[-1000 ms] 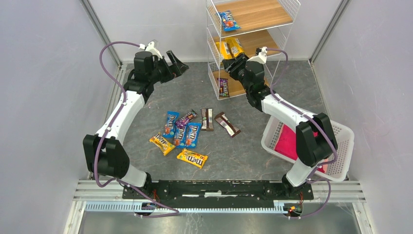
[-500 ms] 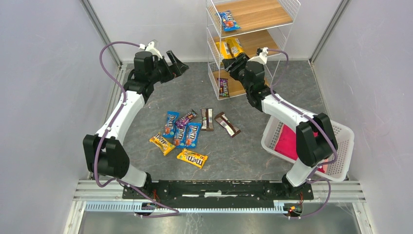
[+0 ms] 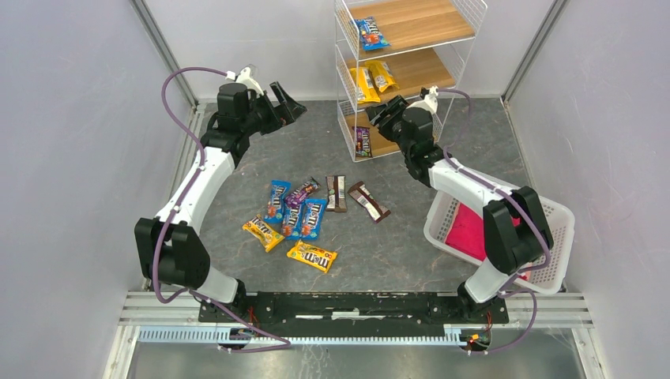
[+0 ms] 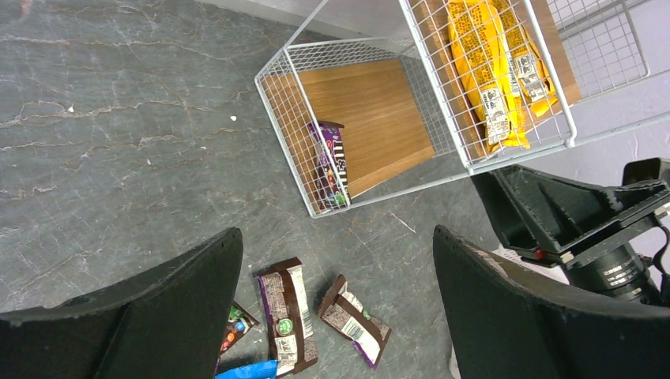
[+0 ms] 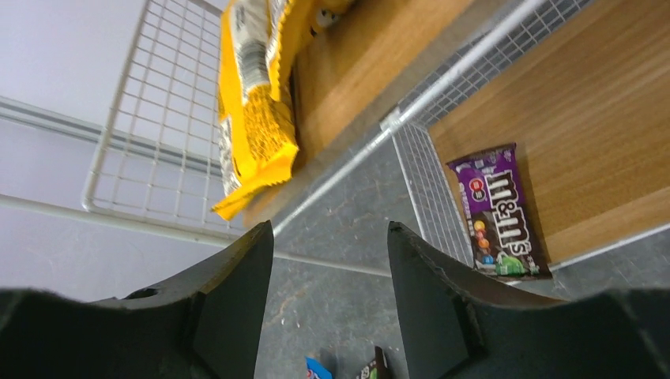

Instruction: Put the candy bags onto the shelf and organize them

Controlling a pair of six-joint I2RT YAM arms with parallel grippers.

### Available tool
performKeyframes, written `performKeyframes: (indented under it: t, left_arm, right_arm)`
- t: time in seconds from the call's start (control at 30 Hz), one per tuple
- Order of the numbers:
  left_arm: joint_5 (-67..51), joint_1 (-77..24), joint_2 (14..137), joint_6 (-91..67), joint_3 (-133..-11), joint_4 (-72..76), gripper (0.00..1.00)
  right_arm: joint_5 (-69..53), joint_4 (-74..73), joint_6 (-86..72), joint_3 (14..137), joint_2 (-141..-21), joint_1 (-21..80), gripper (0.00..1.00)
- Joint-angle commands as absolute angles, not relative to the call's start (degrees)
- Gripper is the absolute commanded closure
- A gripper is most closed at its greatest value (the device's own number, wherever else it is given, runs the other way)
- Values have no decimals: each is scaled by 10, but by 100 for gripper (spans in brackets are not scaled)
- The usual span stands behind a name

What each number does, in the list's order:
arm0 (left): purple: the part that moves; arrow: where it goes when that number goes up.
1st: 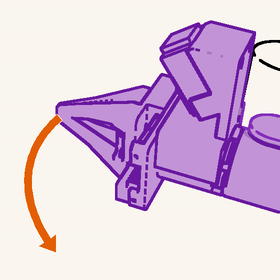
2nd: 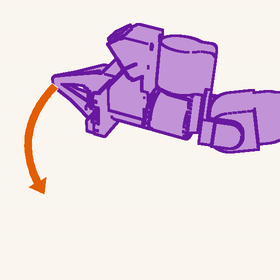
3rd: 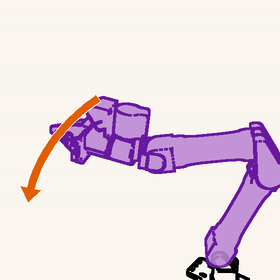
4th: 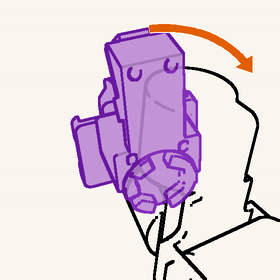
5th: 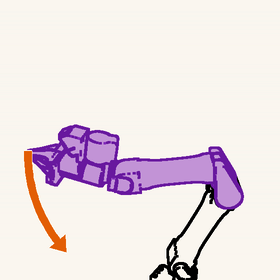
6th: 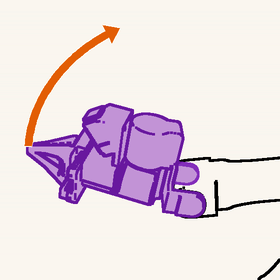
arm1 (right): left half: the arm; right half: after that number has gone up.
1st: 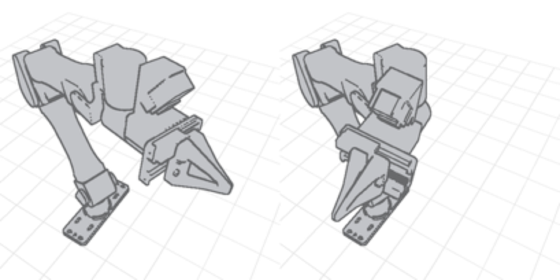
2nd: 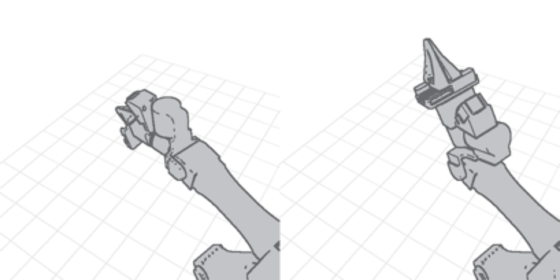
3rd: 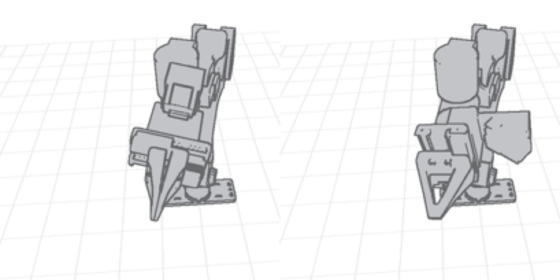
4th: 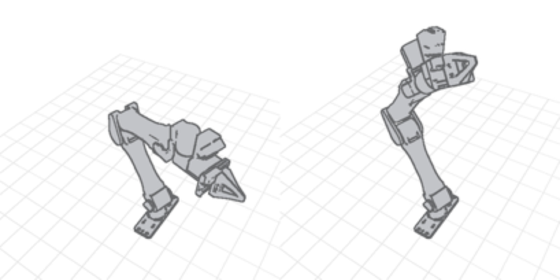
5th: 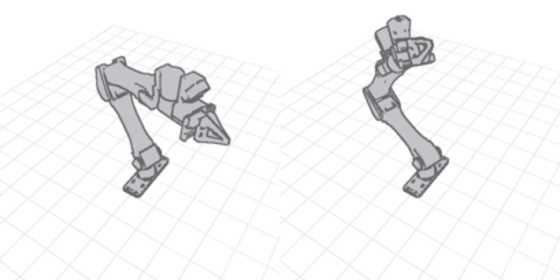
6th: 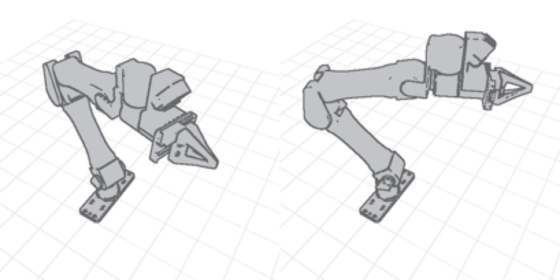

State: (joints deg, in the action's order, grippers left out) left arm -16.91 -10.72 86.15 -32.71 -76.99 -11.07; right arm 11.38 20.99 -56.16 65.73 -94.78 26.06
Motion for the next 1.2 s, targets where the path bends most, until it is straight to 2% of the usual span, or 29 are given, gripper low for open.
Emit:
performKeyframes:
  t: [0.0,0.13,0.2,1.17]
  left_arm:
    - [-181,-105,862,-326,-790,-103,5]
    - [-181,-105,863,-326,-791,-103,4]
    - [-179,-105,863,-325,-790,-103,4]
    - [-180,-105,864,-325,-792,-103,4]
  right_arm:
    - [95,222,-561,640,-918,258,38]
    - [107,239,-558,637,-920,257,25]
    - [103,240,-558,644,-926,254,22]
    - [85,234,-567,722,-984,236,21]
